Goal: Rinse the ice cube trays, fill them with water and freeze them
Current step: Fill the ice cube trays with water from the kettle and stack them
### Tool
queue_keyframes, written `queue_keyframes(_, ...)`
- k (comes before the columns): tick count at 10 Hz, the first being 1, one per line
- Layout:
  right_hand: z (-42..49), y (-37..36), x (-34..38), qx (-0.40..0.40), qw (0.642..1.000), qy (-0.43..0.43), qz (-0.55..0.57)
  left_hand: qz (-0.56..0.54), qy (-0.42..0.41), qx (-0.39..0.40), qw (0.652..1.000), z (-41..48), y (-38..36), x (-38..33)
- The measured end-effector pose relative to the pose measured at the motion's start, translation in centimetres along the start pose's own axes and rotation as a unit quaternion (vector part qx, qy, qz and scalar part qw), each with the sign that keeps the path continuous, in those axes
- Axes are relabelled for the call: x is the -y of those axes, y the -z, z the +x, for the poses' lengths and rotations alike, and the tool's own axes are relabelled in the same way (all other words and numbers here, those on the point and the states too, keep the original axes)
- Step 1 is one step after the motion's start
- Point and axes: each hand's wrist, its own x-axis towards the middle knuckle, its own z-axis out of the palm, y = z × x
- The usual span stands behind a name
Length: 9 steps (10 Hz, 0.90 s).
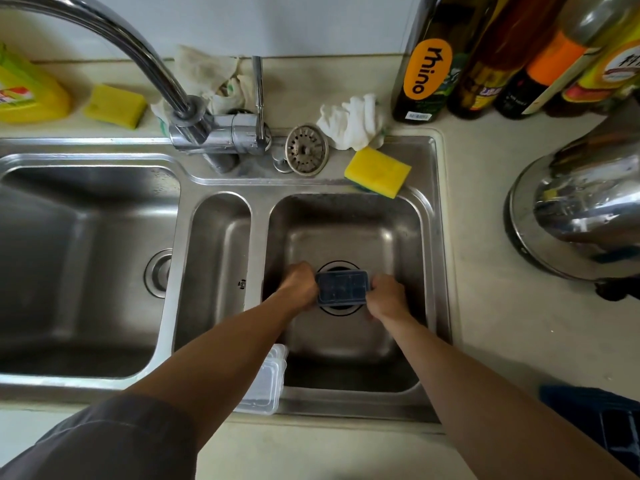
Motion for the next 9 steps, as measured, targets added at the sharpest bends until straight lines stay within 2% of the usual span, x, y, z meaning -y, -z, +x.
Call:
queue_keyframes(1,0.2,0.0,0.1,0.006,1.0,-0.019,0.012,-0.062,0.025,-0.008,0.998,0.0,0.0,-0.5)
queue_keyframes(2,0.4,-0.1,0.2,0.008,0.999,-0.032,0.032,0.099,-0.076,0.017,0.992,0.3,0.5,-0.5)
queue_keyframes(4,0.7,0.1,0.7,0.029,0.994,-0.061,0.083,0.16,-0.092,0.059,0.981,0.4,0.7,-0.6)
queue_keyframes(5,0.5,0.7,1.0,0.051,0.991,-0.074,0.099,0.176,-0.085,0.053,0.979,-0.1,0.9,-0.5)
queue_keyframes(6,-0.5,1.1,0.9,0.058,0.993,-0.062,0.082,0.21,-0.126,0.038,0.969,-0.4,0.8,-0.2)
queue_keyframes(7,-2.0,1.8,0.8,0.066,0.991,-0.052,0.102,0.195,-0.158,0.031,0.967,-1.7,0.9,-0.5)
queue_keyframes(9,-6.5,5.3,1.8,0.026,0.989,0.053,0.136,0.113,-0.201,-0.053,0.972,-4.8,2.5,-1.9)
